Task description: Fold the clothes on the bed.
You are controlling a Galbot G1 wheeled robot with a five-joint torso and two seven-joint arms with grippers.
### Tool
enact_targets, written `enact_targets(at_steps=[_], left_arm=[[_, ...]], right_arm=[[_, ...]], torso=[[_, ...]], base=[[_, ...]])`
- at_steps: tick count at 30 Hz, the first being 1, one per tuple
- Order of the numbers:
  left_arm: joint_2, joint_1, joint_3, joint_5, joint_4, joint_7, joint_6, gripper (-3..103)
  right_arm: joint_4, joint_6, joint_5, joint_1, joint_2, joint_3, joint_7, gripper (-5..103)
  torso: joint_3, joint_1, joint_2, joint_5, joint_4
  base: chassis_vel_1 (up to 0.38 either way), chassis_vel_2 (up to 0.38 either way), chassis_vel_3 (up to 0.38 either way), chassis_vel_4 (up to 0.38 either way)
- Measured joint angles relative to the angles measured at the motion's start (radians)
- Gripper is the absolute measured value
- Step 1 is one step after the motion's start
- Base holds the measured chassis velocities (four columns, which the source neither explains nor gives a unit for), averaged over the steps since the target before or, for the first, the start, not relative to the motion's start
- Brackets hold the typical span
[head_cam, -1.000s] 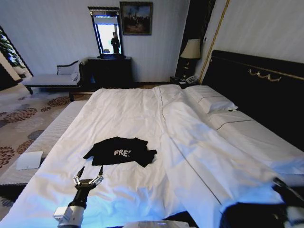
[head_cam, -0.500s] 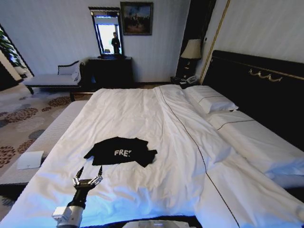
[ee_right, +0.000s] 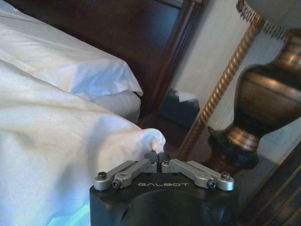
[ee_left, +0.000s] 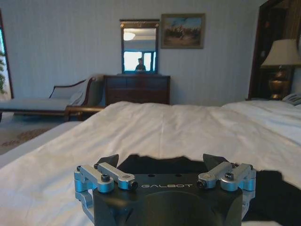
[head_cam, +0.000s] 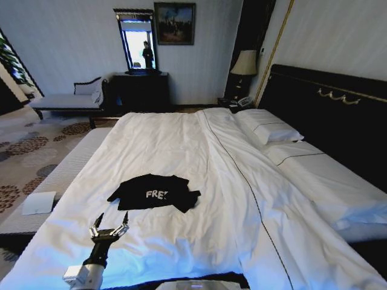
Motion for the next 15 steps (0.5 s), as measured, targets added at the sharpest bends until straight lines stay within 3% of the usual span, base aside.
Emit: enact_targets(at_steps=[3, 5, 6, 8, 9, 11, 12, 14, 15], left_arm=[[0.011, -0.007, 0.0, -0.007, 0.014, -0.001, -0.004, 100], [0.016, -0.013, 0.0, -0.007, 0.014, -0.001, -0.004, 100], [0.018, -0.017, 0.002, -0.005, 0.011, -0.001, 0.0, 100], [0.019, -0.019, 0.003, -0.003, 0.006, -0.001, 0.002, 100], [0.019, -0.019, 0.004, -0.001, 0.003, -0.001, 0.004, 100], [0.016, -0.017, 0.005, 0.006, 0.001, -0.001, 0.006, 100], [0.01, -0.007, 0.001, 0.012, 0.001, -0.003, 0.006, 100], [0.007, -0.005, -0.004, 0.012, 0.001, -0.005, 0.006, 100], [0.007, -0.005, -0.004, 0.012, 0.001, -0.005, 0.006, 100]], right_arm=[[0.011, -0.002, -0.023, -0.008, 0.001, -0.012, 0.007, -1], [0.014, -0.002, -0.03, -0.01, 0.003, -0.019, 0.009, 4], [0.018, 0.005, -0.03, -0.01, 0.008, -0.027, 0.009, 15], [0.022, 0.019, -0.025, -0.011, 0.008, -0.028, 0.004, 15], [0.024, 0.031, -0.02, -0.011, 0.007, -0.028, -0.003, 20], [0.034, 0.096, 0.016, -0.014, 0.006, -0.024, -0.036, 25], [0.117, 0.192, 0.151, -0.039, 0.005, -0.015, -0.131, 41], [0.202, 0.208, 0.209, -0.044, 0.004, -0.004, -0.182, 52], [0.202, 0.208, 0.209, -0.044, 0.004, -0.004, -0.182, 52]], torso=[[0.0, 0.0, 0.0, -0.0004, -0.0018], [0.0, 0.0, 0.0, -0.0007, -0.0032], [0.0, 0.0, 0.0, 0.0001, -0.0031], [0.0, 0.0, 0.0, -0.0001, -0.0022], [0.0, 0.0, 0.0, -0.0003, -0.0016], [0.0, 0.0, 0.0, 0.0001, -0.0015], [0.0, 0.0, 0.0, 0.0002, -0.0015], [0.0, 0.0, 0.0, -0.0003, -0.0012], [0.0, 0.0, 0.0, -0.0003, -0.0012]], base=[[0.0, 0.0, 0.0, 0.0], [0.0, 0.0, 0.0, 0.0], [0.0, -0.025, -0.051, -0.015], [0.0, 0.0, 0.0, 0.0], [0.0, 0.0, 0.0, 0.0], [0.0, 0.0, 0.0, 0.0], [0.0, 0.0, 0.0, 0.0], [0.0, 0.0, 0.0, 0.0], [0.0, 0.0, 0.0, 0.0]])
